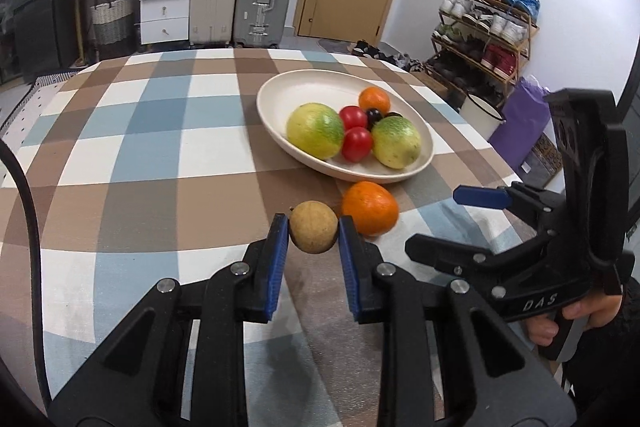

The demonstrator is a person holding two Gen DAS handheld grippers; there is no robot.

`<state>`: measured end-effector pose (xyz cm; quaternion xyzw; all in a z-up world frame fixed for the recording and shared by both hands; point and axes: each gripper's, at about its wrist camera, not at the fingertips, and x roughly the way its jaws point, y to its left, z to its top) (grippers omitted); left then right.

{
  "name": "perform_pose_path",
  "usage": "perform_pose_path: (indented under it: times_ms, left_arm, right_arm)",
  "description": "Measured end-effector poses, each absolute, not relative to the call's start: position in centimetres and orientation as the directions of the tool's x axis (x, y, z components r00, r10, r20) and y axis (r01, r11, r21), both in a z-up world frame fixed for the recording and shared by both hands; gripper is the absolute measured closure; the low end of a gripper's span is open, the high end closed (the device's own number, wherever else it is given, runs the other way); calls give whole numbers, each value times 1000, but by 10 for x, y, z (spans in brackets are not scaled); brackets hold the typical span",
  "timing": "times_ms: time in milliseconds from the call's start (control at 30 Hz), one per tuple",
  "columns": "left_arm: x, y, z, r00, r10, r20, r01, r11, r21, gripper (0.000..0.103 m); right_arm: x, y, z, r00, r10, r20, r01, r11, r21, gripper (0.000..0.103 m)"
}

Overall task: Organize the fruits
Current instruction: 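Grasp the small brown fruit with the left tool while the right tool grasps the orange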

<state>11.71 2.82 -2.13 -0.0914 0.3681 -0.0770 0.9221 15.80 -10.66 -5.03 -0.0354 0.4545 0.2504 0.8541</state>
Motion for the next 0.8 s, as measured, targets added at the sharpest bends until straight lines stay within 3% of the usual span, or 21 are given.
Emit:
perform_pose_path:
  times_ms: [267,467,533,667,800]
  left_arm:
    - [116,40,-20,737,-178,-653,33,973,-228,80]
    - [116,42,-20,749,-161,-642,15,974,-227,80]
    - [115,43,-19,751,-158,-641,9,974,-228,80]
    - [115,44,-20,753,-150,-640,1,974,-226,80]
    - [115,44,-20,754,-145,-640,-3,974,-225,80]
  right_arm:
    - [158,-83,-54,451,397,-799,-489,859,151,2]
    - [159,-69,-54,448,405,-797,-504,851,149,11]
    - [160,-65,-55,449,400,-799,-506,851,141,22]
    - [162,-58,-58,441,402,-803,-506,850,147,33]
    - [162,-55,-57,444,411,-796,-512,845,151,56]
